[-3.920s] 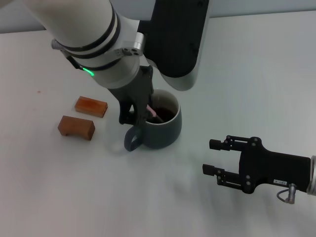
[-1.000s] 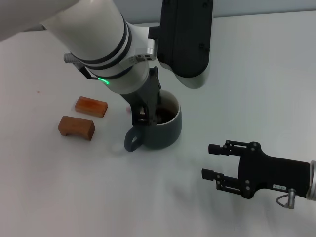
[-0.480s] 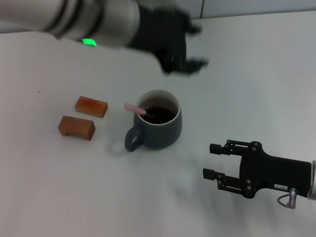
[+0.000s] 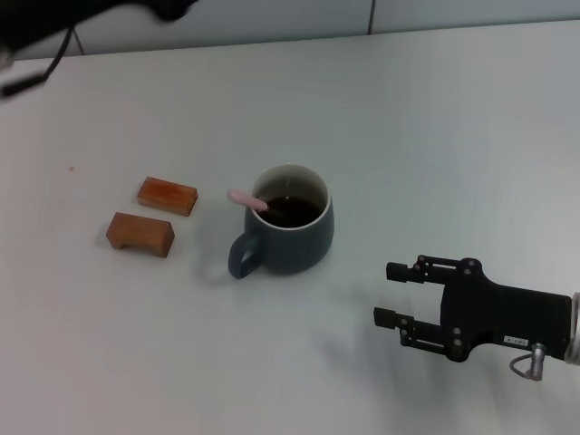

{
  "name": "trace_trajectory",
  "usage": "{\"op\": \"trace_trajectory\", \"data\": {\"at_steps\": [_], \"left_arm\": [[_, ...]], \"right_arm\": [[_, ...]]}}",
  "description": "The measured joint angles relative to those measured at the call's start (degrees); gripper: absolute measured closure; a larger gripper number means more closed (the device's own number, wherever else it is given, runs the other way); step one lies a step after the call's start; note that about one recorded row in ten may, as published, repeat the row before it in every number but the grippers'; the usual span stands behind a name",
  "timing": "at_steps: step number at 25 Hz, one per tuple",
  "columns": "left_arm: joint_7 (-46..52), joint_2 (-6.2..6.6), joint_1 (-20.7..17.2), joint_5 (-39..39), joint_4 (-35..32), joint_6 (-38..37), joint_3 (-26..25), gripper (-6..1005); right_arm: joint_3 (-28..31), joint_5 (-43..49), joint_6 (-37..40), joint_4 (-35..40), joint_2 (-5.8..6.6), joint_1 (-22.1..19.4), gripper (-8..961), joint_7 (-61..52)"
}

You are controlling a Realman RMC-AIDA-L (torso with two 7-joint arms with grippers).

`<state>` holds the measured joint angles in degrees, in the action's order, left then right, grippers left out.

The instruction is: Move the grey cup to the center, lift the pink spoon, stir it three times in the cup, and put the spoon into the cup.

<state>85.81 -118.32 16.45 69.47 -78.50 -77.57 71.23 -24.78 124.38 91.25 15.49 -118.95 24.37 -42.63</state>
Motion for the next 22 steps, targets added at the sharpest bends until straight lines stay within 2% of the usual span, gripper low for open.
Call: {"op": "trace_trajectory", "data": {"at_steps": [4, 5, 6, 7, 9, 12, 14, 17, 18, 20, 22], "left_arm": [[-13.0, 0.13, 0.7, -11.4, 25.2, -15.6, -7.0, 381], [-16.8, 0.33, 1.4, -12.4, 33.2, -19.7, -10.1, 371], [-23.5, 0.87, 1.9, -11.9, 44.4, -25.2, -14.6, 362], [-23.5, 0.87, 1.9, -11.9, 44.4, -25.2, -14.6, 327], [-29.9, 1.55, 1.3, -10.3, 52.0, -27.8, -16.7, 257], [-37.6, 1.89, -1.9, -7.4, 56.1, -27.2, -16.7, 152], [-41.5, 1.56, -3.8, -5.1, 56.8, -26.1, -16.8, 152], [-43.9, 1.36, -4.7, -3.7, 57.2, -25.4, -16.8, 151], [-49.9, 1.01, -6.5, 0.2, 59.0, -22.8, -16.9, 151], [-52.2, 0.87, -7.0, 3.9, 60.4, -21.1, -16.8, 152], [-52.2, 0.87, -7.0, 3.9, 60.4, -21.1, -16.8, 152]], "right_arm": [[0.0, -0.2, -0.3, 0.0, 0.03, 0.0, 344, 0.0], [0.0, -0.2, -0.3, 0.0, 0.03, 0.0, 344, 0.0], [0.1, -0.2, -0.3, 0.0, 0.03, 0.0, 344, 0.0], [0.1, -0.2, -0.3, 0.0, 0.03, 0.0, 344, 0.0], [0.3, -0.2, -0.4, 0.0, 0.05, 0.0, 344, 0.0], [0.4, -0.2, -0.4, 0.5, 0.07, -0.1, 344, 0.0], [0.3, -0.2, -0.4, 0.6, 0.07, -0.1, 344, 0.0], [0.4, -0.2, -0.4, 0.8, 0.11, -0.1, 344, 0.1], [0.4, -0.2, -0.4, 1.0, 0.11, -0.1, 344, 0.2], [0.5, -0.2, -0.5, 1.4, 0.10, -0.1, 344, 0.2], [0.5, -0.2, -0.5, 1.5, 0.08, -0.1, 344, 0.3]]}}
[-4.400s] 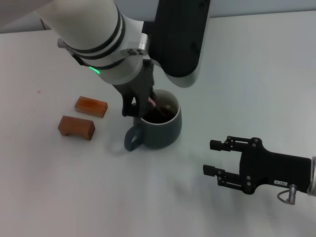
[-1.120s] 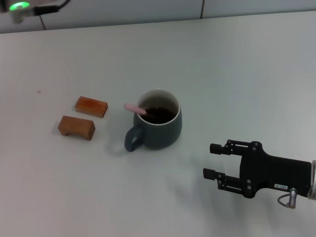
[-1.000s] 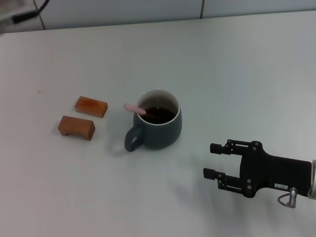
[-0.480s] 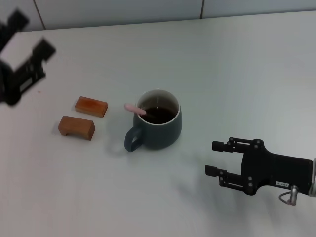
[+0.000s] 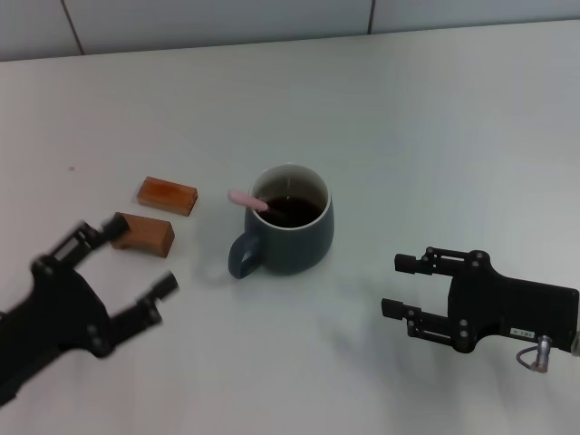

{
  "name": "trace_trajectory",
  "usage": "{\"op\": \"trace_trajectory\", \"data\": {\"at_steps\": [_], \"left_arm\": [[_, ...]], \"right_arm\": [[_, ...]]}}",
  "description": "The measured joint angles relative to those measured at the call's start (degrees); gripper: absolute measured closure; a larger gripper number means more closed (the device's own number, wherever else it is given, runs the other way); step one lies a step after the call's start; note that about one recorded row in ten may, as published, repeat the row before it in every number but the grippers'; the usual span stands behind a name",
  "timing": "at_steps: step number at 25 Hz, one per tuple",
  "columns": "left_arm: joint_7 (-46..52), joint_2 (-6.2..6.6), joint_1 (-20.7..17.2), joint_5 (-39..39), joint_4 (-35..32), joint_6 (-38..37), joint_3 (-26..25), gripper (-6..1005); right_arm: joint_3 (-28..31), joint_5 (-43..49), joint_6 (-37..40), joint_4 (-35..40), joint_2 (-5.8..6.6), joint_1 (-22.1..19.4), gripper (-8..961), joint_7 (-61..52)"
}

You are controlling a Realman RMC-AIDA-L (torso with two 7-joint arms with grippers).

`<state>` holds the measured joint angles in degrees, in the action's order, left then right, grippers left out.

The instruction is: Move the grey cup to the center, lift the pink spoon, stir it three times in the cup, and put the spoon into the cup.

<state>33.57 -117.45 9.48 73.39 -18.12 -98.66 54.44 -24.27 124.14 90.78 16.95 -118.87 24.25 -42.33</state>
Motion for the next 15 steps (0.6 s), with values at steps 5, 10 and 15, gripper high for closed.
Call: {"op": "trace_trajectory", "data": {"at_steps": [5, 10, 15], "left_arm": [[-3.5, -0.46, 0.3, 8.4, 3.5, 3.4, 0.0, 154], [-5.6, -0.77, 0.5, 9.9, 5.7, 4.7, -0.1, 155], [-5.7, -0.83, 0.5, 9.9, 5.8, 5.0, -0.1, 157]], "right_arm": [[0.1, -0.1, 0.0, 0.0, -0.03, 0.0, 344, 0.1], [0.1, -0.2, 0.0, 0.0, -0.05, -0.3, 344, 0.2], [0.3, -0.3, 0.0, 0.0, -0.05, -0.6, 344, 0.8]]}}
